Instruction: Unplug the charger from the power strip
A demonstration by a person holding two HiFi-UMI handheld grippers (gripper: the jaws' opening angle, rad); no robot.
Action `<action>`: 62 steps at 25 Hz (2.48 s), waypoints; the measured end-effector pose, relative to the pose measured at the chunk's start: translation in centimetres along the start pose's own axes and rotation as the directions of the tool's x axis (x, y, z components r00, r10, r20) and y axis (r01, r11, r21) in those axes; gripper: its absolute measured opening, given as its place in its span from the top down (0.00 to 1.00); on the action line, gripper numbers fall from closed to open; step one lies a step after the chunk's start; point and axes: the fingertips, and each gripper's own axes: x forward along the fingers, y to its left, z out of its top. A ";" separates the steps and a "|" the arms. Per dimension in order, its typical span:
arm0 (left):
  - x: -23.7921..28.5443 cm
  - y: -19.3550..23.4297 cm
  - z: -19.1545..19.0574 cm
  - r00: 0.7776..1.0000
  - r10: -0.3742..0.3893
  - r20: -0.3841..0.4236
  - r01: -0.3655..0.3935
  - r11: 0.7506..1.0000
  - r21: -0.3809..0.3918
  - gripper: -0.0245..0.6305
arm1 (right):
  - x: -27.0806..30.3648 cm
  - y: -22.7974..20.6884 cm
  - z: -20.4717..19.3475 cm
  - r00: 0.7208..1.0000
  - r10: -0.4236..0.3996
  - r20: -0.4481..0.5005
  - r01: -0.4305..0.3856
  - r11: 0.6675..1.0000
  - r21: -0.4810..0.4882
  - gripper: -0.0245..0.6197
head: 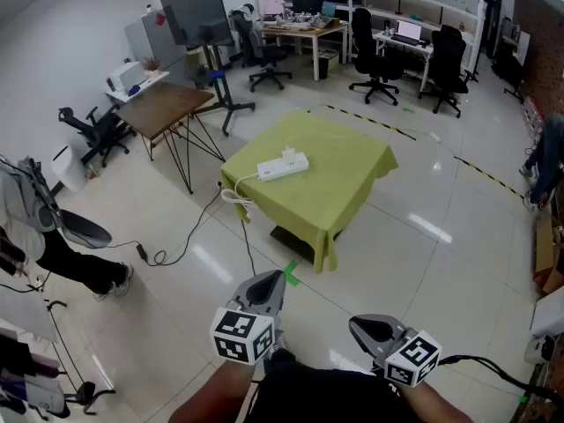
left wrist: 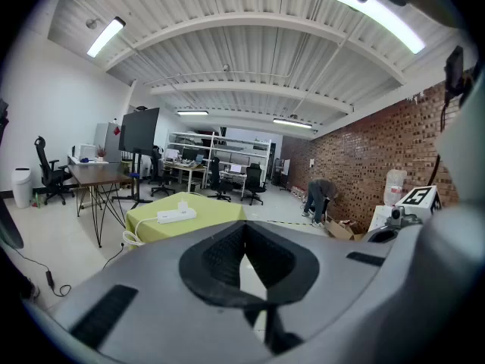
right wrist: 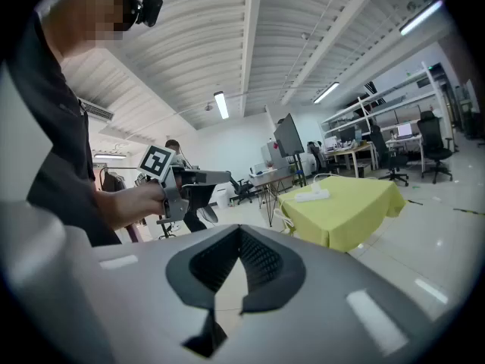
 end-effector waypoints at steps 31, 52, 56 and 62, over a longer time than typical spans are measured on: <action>4.6 9.4 -0.1 0.998 -0.036 -0.045 0.034 0.999 -0.039 0.95 | 11.3 -2.9 3.5 0.997 -0.005 -0.071 0.005 1.000 -0.004 0.96; 5.6 23.3 1.2 0.995 -0.082 -0.051 0.080 0.996 -0.047 0.95 | 28.7 -7.2 9.1 0.992 -0.108 -0.065 0.102 0.991 -0.084 0.96; 5.8 25.9 1.6 0.998 -0.038 -0.045 0.035 0.998 -0.058 0.95 | 31.6 -11.5 10.0 0.984 -0.161 -0.075 0.151 0.982 -0.117 0.94; 6.5 31.3 2.4 0.994 0.091 -0.055 -0.094 0.993 -0.069 0.95 | 37.3 -20.5 10.5 0.962 -0.247 -0.120 0.229 0.962 -0.146 0.83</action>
